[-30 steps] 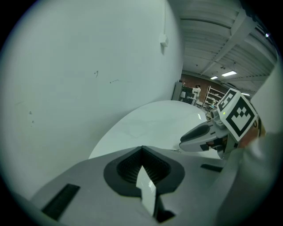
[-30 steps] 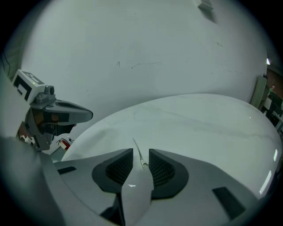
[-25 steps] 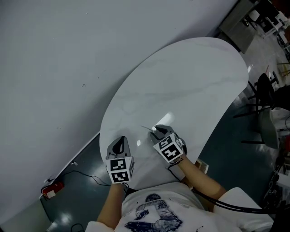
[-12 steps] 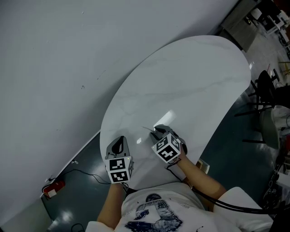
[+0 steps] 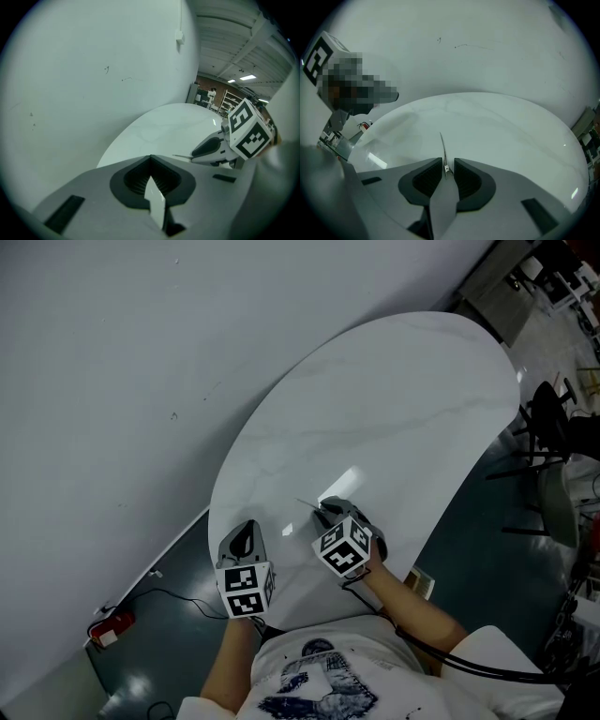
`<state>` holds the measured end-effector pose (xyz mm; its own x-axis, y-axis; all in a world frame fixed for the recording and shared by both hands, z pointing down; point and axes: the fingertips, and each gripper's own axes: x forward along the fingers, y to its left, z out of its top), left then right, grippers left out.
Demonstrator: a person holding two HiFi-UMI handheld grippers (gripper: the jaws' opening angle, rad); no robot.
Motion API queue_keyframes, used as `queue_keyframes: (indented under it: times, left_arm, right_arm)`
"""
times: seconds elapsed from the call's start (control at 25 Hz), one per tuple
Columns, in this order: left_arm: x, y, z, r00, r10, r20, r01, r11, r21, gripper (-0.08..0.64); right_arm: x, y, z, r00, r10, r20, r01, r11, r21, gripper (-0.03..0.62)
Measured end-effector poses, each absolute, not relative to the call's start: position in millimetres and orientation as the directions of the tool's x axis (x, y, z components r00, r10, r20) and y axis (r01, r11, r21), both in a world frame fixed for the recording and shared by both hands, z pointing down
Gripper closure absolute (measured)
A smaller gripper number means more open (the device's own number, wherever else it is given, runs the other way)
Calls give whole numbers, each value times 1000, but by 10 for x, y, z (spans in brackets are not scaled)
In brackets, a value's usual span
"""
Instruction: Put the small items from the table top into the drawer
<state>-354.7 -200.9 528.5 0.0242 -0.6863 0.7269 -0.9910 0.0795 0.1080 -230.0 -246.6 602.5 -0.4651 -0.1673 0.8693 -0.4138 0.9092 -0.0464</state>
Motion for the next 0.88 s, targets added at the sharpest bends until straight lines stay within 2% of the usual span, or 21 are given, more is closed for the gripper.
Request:
queue_keyframes:
  times: [0.24,0.48,0.88]
  left_arm:
    - [-3566,-1929,5184,17,-691,723,-992,81,100,525]
    - [-3591,-1857,5106,15,-704,710,-994,69,90,525]
    - [-3288,-1854,4822,130,-728,673,-991,-104,78,525]
  right_arm:
    - [-2273,-2402,6003,-442,-190,877,-439,898,-26,532]
    - [-2171,-2333,5966,-449,-205,870,-484,874,-44,535]
    - [-1842,-2157,5547,-453,-322,831,-645,762,-56,535]
